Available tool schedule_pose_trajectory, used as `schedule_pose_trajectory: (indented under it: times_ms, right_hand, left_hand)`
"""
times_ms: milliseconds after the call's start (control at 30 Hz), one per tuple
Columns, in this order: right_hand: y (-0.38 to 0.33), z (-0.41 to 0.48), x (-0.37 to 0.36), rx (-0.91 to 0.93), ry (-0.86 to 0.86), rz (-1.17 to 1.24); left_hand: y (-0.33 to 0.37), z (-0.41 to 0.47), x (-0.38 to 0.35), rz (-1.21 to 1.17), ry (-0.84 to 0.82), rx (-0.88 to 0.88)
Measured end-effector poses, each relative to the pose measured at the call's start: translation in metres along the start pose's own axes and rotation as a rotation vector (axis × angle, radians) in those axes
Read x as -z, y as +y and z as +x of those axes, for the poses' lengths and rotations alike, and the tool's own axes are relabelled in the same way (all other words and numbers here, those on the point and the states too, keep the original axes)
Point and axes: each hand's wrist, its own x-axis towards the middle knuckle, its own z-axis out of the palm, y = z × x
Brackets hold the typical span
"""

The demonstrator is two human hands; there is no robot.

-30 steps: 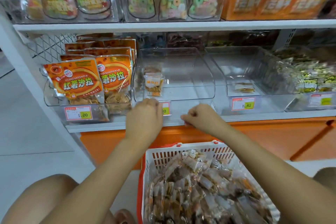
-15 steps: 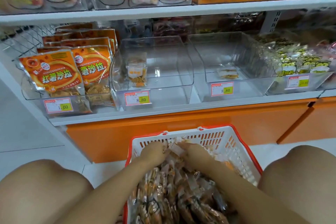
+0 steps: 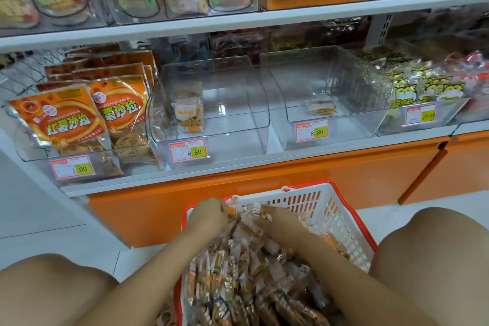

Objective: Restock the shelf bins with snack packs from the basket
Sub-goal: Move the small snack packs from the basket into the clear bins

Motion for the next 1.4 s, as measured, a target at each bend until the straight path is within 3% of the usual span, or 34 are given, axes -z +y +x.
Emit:
schedule_pose_trajectory:
  times_ms: [100, 233, 367, 467, 567, 633, 767, 967, 1033, 1167, 1233, 1300, 1400]
  right_hand:
    - [-0.015, -0.003, 0.014, 0.0, 0.026, 0.37]
    - [-0.039, -0.019, 0.032, 0.127, -0.062, 0.915]
    - [-0.05, -0.034, 0.046, 0.253, -0.113, 1.148]
    - [-0.053, -0.04, 0.053, 0.266, -0.027, 1.214]
    - [-0.057, -0.043, 0.058, 0.252, 0.161, 1.249]
    - [-0.06, -0.044, 0.063, 0.212, 0.299, 1.26]
    - [-0.061, -0.04, 0.075, 0.169, 0.527, 1.021]
    - [-0.082, -0.031, 0.102, 0.264, 0.733, 0.712]
    - [-0.094, -0.026, 0.113, 0.313, 0.689, 0.737]
    - [-0.127, -0.009, 0.127, 0.37, 0.3, 1.015]
    - [-0.143, 0.004, 0.13, 0.38, 0.206, 1.027]
    - [-0.156, 0.018, 0.134, 0.398, 0.201, 0.986]
    - [-0.169, 0.045, 0.145, 0.42, 0.268, 0.884]
  left_hand:
    - [0.008, -0.011, 0.028, -0.25, 0.057, -0.027]
    - [0.018, -0.026, 0.054, -0.868, 0.139, -0.009]
    - [0.035, -0.033, 0.079, -1.372, 0.118, -0.015]
    - [0.042, -0.034, 0.093, -1.559, 0.085, -0.034]
    - [0.043, -0.031, 0.103, -1.498, 0.037, -0.045]
    - [0.04, -0.028, 0.11, -1.337, -0.005, -0.044]
    - [0.038, -0.024, 0.122, -1.029, -0.099, -0.101]
    - [0.041, -0.015, 0.147, -1.033, -0.095, -0.198]
    - [0.035, -0.009, 0.156, -1.084, -0.023, -0.203]
    - [0.022, 0.001, 0.164, -1.259, 0.08, -0.19]
    - [0.018, 0.004, 0.168, -1.297, 0.095, -0.19]
    - [0.008, 0.008, 0.175, -1.151, 0.18, -0.192]
    - [-0.022, 0.019, 0.185, -0.591, 0.568, -0.166]
